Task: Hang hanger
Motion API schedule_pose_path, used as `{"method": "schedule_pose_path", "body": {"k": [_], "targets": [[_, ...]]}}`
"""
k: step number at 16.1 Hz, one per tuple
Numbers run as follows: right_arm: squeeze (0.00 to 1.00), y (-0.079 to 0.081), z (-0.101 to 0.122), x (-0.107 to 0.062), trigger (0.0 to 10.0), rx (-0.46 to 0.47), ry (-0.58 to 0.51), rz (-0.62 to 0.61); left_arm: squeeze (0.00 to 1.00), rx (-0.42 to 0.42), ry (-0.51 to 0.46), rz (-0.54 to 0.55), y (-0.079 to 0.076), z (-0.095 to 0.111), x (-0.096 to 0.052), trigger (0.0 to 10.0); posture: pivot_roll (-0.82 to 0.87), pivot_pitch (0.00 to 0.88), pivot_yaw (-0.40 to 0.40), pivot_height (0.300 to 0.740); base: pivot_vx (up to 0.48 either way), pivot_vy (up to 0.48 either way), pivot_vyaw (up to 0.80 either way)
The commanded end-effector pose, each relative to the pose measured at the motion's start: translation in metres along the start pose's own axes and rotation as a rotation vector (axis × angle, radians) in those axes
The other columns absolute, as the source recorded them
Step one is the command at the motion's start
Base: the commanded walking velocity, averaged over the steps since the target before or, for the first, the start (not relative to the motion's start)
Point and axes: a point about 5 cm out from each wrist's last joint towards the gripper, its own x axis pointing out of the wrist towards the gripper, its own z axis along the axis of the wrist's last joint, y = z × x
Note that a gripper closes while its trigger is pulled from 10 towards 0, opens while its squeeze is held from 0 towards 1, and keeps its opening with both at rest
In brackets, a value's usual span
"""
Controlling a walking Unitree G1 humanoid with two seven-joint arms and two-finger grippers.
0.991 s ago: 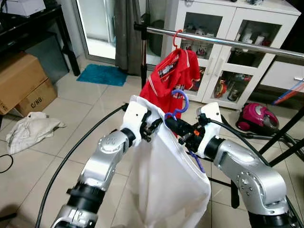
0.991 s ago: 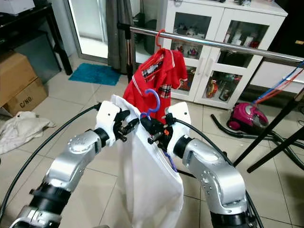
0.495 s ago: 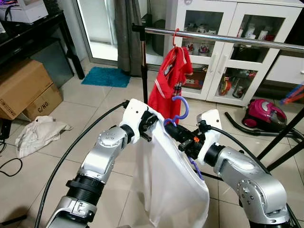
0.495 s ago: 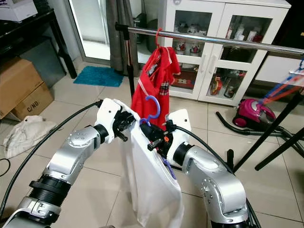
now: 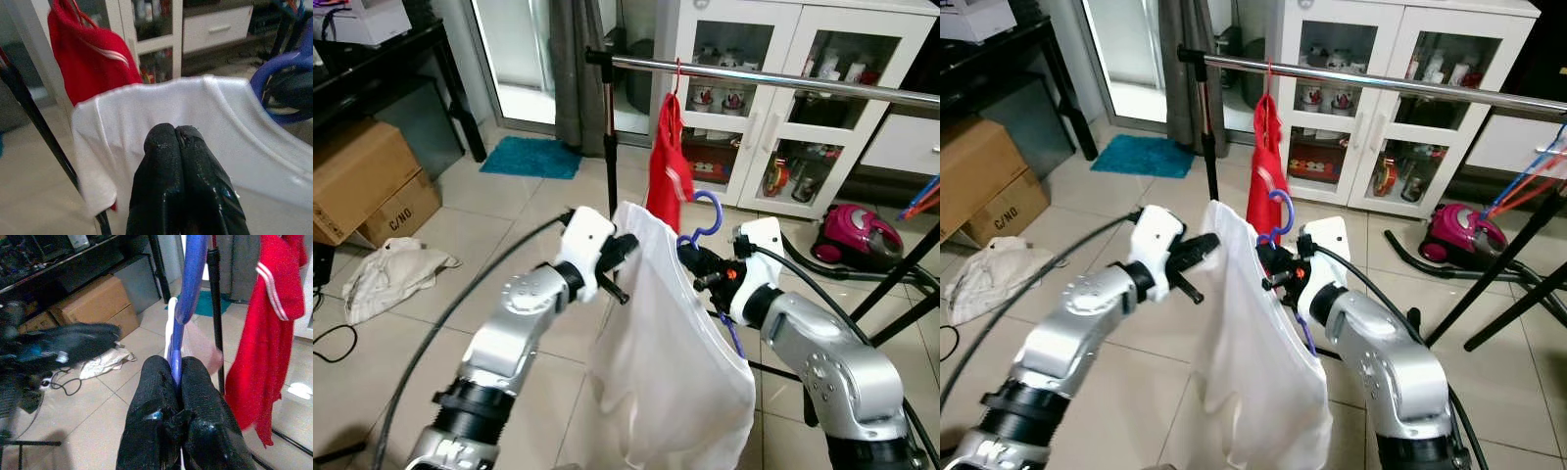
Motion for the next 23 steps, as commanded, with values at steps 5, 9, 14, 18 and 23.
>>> {"method": "schedule_pose_path", "body": {"k": [5, 9, 14, 18, 23], "targets": [[0.0, 0.0, 0.011, 0.005, 10.0, -0.004, -0.054, 0.0, 0.0, -0.012, -0.062, 0.062, 0.008, 0.017, -0.011, 10.0, 0.09, 0.0, 0.004, 0.74, 0.0, 0.0, 0.0], [0.0, 0.004, 0.019, 0.011, 10.0, -0.012, -0.074, 0.019, 1.0, -0.149, -0.093, -0.107, -0.022, 0.016, 0.01, 10.0, 0.08, 0.0, -0.003, 0.74, 0.0, 0.0, 0.0], [0.0, 0.011, 0.028, 0.011, 10.0, -0.028, -0.097, 0.037, 1.0, -0.172, -0.039, -0.121, -0.02, 0.003, 0.021, 10.0, 0.05, 0.0, 0.007, 0.74, 0.0, 0.0, 0.0], [0.0, 0.014, 0.031, 0.011, 10.0, -0.039, -0.103, 0.048, 1.0, -0.163, -0.056, -0.233, -0.03, 0.005, 0.027, 10.0, 0.04, 0.0, 0.008, 0.74, 0.0, 0.0, 0.0], [0.0, 0.018, 0.031, 0.012, 10.0, -0.052, -0.094, 0.067, 1.0, -0.059, 0.004, -0.147, -0.024, -0.001, 0.036, 10.0, 0.04, 0.0, 0.004, 0.74, 0.0, 0.0, 0.0]]}}
